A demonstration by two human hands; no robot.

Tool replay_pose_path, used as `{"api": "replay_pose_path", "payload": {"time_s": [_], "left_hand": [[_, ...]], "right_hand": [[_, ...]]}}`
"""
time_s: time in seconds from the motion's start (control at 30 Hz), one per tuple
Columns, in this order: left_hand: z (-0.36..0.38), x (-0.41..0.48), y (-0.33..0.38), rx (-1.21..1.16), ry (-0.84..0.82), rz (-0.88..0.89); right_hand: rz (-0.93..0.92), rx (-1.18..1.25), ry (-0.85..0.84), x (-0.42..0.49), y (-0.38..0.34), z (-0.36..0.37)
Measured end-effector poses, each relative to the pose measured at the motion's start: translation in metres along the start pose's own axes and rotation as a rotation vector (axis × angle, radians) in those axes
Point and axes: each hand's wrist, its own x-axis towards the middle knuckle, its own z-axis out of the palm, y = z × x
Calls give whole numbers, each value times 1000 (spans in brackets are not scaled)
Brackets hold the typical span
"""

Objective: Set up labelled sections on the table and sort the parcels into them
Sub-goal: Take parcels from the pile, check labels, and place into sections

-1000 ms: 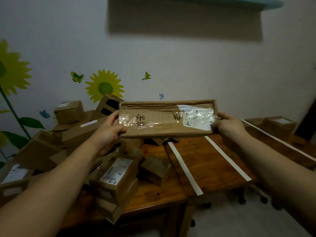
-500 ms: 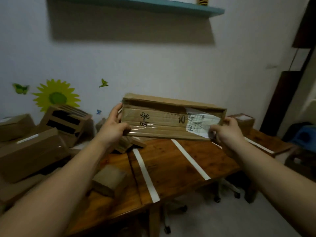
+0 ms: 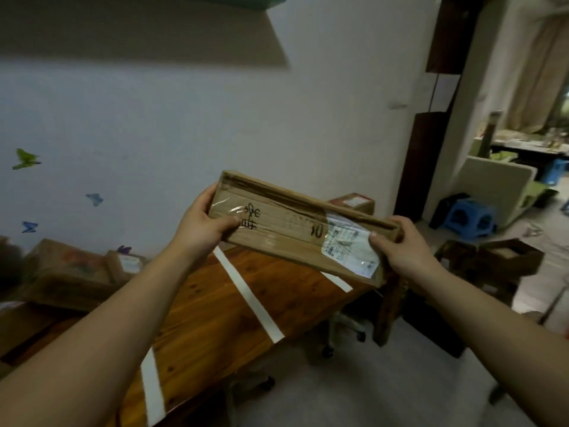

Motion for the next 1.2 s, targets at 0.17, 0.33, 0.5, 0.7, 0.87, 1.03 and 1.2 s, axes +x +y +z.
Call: {"api": "replay_pose_path", "payload": {"time_s": [0.17, 0.33, 0.5, 0.7, 0.87, 1.03, 1.2], "left_hand": [[90, 68, -27, -369, 176, -143], [203, 115, -70, -278, -257, -293], [260, 182, -102, -390, -297, -317], [287, 249, -111, -240, -455, -326], [319, 284, -119, -32, -628, -316], [364, 309, -123, 187, -695, -249], [413, 335, -134, 246, -750, -364]], "right_hand": [[112, 141, 101, 47, 37, -11], [207, 299, 159, 114, 47, -5], [251, 279, 129, 173, 59, -10], [218, -164, -55, 243, 47, -42], [192, -75, -110, 316, 39, -50], [221, -177, -93, 377, 75, -72], [234, -67, -78, 442, 105, -109]]}}
